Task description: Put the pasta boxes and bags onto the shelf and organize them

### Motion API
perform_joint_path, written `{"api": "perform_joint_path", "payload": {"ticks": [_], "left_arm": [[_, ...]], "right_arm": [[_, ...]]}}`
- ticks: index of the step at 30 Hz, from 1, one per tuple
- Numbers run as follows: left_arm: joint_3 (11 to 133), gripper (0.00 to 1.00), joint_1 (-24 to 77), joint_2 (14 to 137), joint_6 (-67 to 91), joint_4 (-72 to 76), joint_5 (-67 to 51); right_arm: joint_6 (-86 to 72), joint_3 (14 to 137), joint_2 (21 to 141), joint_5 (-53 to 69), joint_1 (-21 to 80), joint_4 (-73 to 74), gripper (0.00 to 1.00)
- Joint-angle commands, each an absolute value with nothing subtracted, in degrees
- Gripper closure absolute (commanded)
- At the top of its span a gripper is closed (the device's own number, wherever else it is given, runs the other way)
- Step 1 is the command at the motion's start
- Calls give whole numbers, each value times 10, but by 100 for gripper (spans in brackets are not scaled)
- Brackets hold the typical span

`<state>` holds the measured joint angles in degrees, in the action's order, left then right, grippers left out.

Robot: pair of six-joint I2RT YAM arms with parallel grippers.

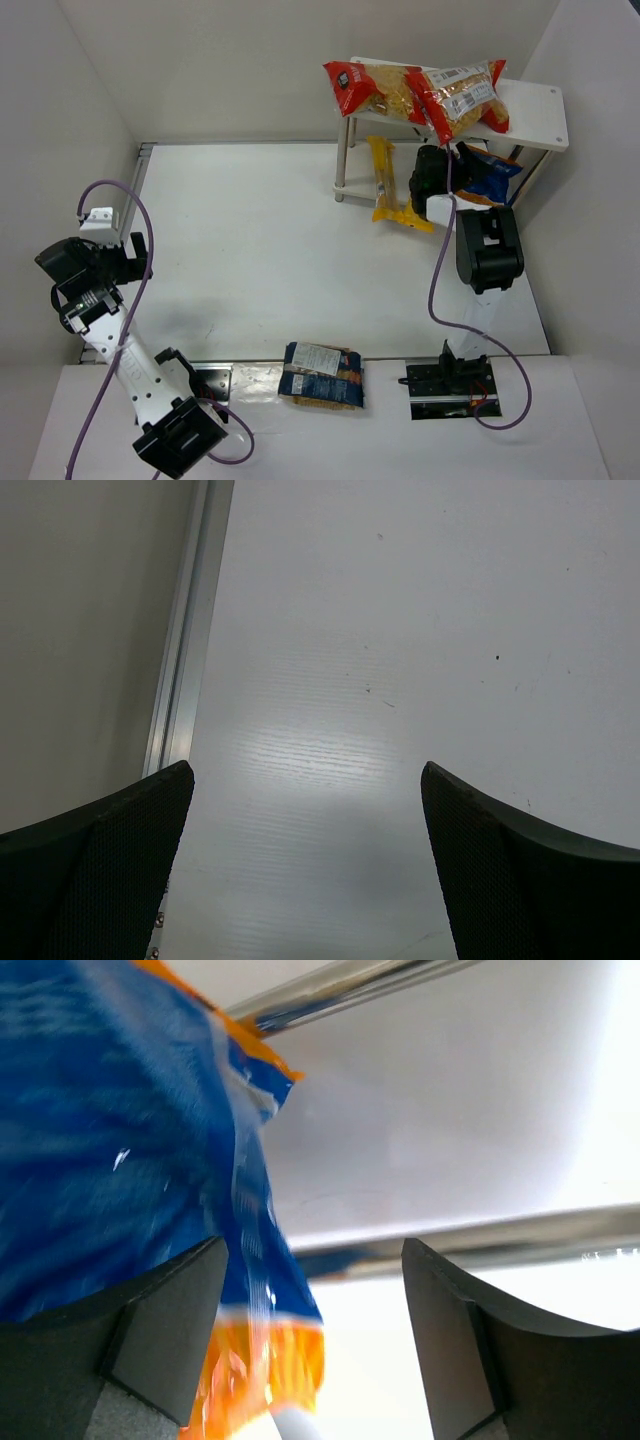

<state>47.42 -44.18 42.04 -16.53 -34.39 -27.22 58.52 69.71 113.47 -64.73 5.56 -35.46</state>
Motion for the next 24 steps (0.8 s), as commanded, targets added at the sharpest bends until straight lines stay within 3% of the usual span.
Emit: {"api": "perform_joint_path", "payload": {"ticks": [1,10,13,16,18,21,24], "left_arm": [[491,0,-446,405,-173,-338,-291],[491,0,-446,405,-173,-338,-291],[491,0,-446,405,-173,-338,-291],[491,0,-446,405,-173,-338,-291],[491,0,-446,405,-173,-338,-291],[491,0,-446,405,-178,-338,-291],[491,0,-446,405,-178,-338,-296]], "right_arm": [[472,668,1031,-629,96,-298,21],[336,601,869,-463,212,72,19],[311,580,790,-334,247,195,19],[303,598,695,-120,247,327,18],[296,616,635,7,247,373,12],[273,642,609,93,247,439,9],[268,642,582,228,164,454,7]]}}
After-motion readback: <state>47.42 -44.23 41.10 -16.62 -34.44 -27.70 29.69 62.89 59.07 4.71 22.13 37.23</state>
